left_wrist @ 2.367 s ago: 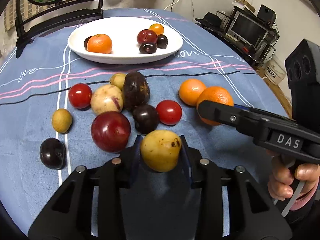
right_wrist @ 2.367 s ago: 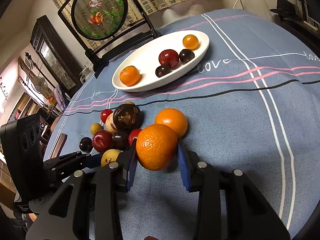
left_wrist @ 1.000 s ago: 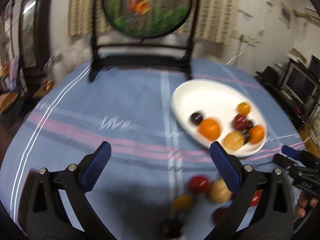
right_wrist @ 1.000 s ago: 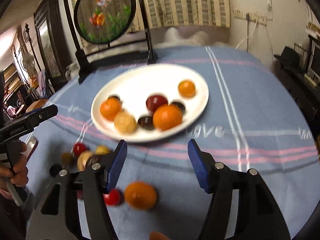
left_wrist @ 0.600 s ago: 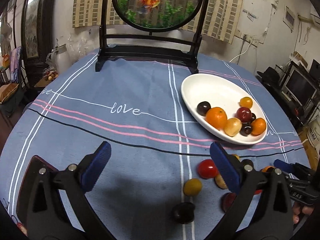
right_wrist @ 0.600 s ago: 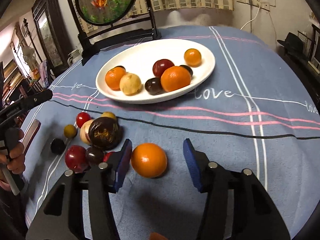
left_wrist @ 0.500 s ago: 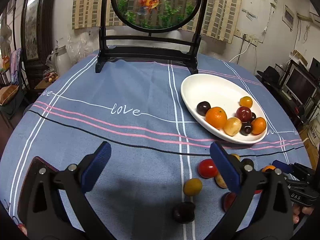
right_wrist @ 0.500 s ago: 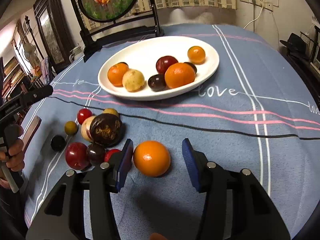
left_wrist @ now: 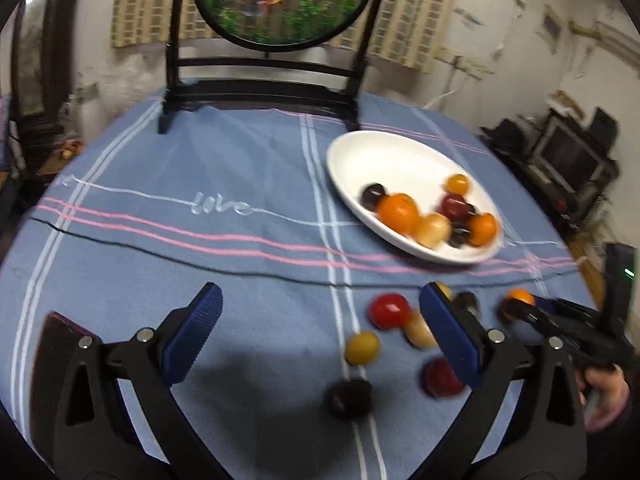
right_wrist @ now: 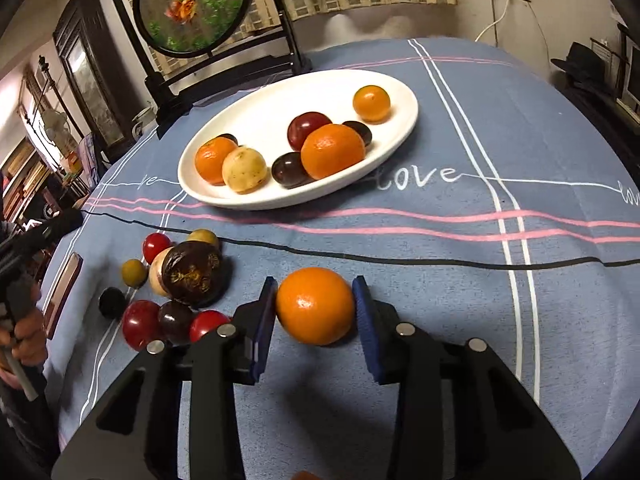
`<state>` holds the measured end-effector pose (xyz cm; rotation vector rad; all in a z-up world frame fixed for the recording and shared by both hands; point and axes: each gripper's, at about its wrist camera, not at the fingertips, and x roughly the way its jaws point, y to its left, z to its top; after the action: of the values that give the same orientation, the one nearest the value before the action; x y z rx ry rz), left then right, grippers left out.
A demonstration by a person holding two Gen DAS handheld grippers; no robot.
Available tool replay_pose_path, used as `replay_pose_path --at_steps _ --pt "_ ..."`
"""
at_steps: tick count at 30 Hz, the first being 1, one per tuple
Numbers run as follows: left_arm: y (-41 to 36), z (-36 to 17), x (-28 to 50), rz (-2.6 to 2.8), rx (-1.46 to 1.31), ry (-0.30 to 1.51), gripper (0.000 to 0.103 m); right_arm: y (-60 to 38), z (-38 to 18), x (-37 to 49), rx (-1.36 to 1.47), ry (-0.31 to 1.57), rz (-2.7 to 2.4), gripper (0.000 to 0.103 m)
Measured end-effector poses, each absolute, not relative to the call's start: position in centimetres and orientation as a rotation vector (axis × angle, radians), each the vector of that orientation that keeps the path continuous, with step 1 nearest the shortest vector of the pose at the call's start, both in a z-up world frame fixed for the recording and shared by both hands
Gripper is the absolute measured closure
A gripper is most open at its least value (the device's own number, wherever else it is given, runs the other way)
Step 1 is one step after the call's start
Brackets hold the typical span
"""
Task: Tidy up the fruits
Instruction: 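Grasp a tangerine with the right gripper while the left gripper grasps a dark plum, then lower the tangerine and dark plum onto the white plate and open both grippers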
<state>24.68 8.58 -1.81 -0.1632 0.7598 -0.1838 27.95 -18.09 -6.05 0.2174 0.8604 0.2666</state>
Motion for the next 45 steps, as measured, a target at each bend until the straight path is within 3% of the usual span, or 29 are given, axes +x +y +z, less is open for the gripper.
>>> replay_pose_path --at_steps 3,8,13,17,22,26,37,45 --pt "8.5 -2.7 22.8 -0.206 -0.142 0.762 0.007 -17.8 -6.0 28.0 0.209 0.863 0.268 0.065" --pt "6.8 -5.0 21.7 -0.242 -0.070 0.851 0.031 -18.0 -6.2 28.0 0.220 0.870 0.268 0.065" --pt "4.9 -5.9 21.4 -0.255 0.004 0.878 0.035 -18.2 -6.3 28.0 0.226 0.876 0.267 0.065" --pt "4.4 -7.0 21.8 -0.242 0.032 0.920 0.051 -18.2 -6.3 28.0 0.224 0.877 0.267 0.065" --pt "4.5 -7.3 21.8 -0.230 0.032 0.927 0.059 -18.1 -6.3 28.0 0.224 0.877 0.266 0.065" --pt "4.6 -7.1 21.7 -0.217 0.030 0.924 0.073 -18.1 -6.3 28.0 0.224 0.877 0.267 0.065" --pt "5.1 -4.6 21.0 -0.222 -0.032 0.845 0.073 -18.1 -6.2 27.8 0.222 0.869 0.263 0.065" --pt "2.6 -1.2 25.3 -0.299 -0.040 0.774 0.073 -18.6 -4.2 27.2 0.269 0.762 0.300 0.065"
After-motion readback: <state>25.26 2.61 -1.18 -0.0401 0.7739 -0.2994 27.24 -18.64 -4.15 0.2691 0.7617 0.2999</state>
